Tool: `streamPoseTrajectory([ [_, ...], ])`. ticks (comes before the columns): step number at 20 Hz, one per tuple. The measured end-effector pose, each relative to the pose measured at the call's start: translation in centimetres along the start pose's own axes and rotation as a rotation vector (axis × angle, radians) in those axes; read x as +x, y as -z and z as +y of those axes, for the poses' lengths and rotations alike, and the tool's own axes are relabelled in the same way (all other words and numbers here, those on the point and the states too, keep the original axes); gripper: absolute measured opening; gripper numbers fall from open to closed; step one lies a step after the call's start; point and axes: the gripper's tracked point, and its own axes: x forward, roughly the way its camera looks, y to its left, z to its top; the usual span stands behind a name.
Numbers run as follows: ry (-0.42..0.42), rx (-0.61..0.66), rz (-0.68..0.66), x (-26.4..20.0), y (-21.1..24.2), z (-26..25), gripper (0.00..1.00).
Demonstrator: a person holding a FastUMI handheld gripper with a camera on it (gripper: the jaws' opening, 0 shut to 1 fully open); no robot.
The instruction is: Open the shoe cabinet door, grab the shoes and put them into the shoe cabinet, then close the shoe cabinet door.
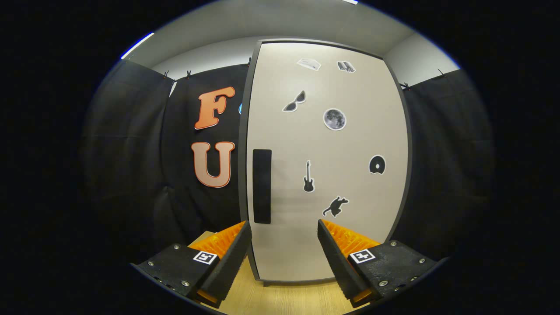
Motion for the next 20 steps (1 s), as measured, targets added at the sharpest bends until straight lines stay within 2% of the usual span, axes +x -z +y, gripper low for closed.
streamPoseTrajectory([
  [8,0.072,0.023,0.002,-11.1,-0.6,-4.2,0.95],
  [20,0.136,0.026,0.027,-18.1,-0.1,-5.9,0.95],
])
